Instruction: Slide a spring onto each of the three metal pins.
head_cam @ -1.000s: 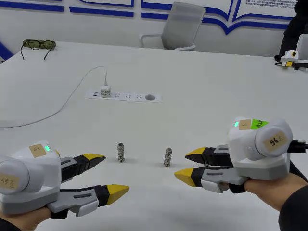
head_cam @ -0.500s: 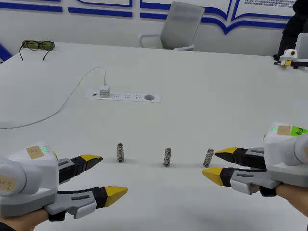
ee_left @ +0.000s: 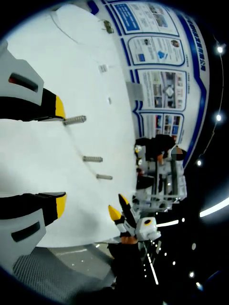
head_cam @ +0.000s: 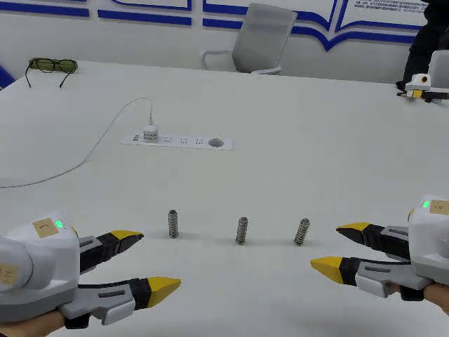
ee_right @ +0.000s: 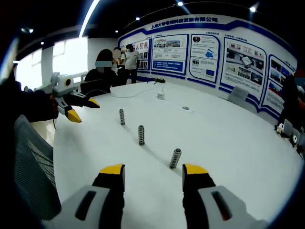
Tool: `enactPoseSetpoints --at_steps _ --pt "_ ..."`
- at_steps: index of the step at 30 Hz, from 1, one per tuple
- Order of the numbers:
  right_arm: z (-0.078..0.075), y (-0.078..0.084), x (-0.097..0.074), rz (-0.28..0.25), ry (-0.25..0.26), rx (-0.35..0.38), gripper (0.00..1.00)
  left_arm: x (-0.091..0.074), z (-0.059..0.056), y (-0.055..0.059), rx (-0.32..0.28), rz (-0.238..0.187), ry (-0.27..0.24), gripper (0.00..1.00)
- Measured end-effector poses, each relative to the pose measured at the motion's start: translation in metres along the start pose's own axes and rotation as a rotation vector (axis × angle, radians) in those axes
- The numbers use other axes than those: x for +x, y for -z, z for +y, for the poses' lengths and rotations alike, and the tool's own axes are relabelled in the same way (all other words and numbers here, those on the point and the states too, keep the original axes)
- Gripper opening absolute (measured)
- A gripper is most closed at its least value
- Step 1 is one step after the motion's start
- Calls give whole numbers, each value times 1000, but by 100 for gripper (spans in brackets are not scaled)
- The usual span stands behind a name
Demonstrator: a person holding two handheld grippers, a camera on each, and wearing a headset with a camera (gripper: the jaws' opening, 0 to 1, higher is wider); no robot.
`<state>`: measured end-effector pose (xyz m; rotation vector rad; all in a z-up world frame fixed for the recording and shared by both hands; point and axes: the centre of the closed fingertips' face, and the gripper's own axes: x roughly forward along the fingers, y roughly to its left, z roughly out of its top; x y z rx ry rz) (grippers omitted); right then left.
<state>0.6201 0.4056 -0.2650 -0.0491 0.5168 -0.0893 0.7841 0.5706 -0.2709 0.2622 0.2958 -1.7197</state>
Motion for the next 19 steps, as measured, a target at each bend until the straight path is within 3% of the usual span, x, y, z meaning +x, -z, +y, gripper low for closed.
enactPoseSetpoints --at_steps 19 --pt "-4 8 -3 -33 12 24 60 1 3 5 -11 15 -10 64"
